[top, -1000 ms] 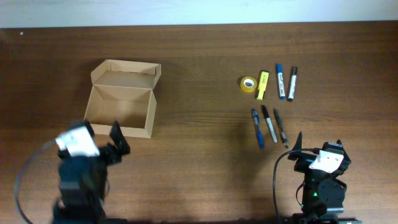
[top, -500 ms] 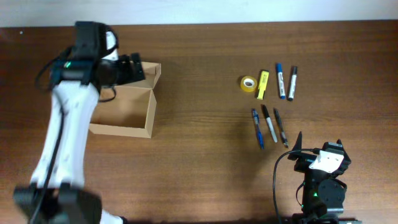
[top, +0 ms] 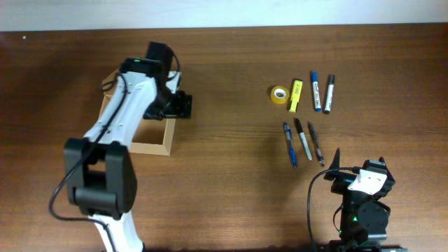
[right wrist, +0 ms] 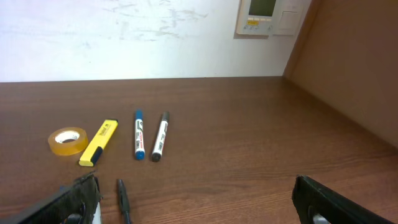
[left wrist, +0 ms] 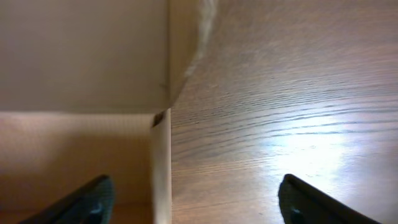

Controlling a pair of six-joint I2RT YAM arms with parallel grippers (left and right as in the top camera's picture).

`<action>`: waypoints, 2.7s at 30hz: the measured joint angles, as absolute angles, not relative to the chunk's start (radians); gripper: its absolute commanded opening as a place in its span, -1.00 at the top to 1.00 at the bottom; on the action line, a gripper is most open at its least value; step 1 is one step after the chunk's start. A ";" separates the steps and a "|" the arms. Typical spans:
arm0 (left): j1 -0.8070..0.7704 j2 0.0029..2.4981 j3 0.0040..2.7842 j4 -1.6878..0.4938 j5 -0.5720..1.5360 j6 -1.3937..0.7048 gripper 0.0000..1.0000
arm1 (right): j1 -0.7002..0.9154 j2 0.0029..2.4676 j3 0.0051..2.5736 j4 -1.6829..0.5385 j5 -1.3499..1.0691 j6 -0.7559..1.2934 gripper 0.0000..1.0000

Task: Pack container

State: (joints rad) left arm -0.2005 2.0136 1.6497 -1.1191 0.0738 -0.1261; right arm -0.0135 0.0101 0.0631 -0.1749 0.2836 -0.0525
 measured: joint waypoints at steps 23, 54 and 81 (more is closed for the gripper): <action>-0.298 2.086 1.914 -1.375 -0.039 -0.279 0.96 | -0.014 0.010 0.063 -0.175 0.284 -0.052 -0.98; -0.683 2.350 2.123 -1.238 -0.110 -0.682 -0.11 | -0.014 0.010 0.063 -0.175 0.284 -0.053 -0.98; -0.636 2.293 2.794 -1.683 -0.252 -0.449 -0.92 | -0.014 0.010 0.063 -0.175 0.284 -0.052 -0.98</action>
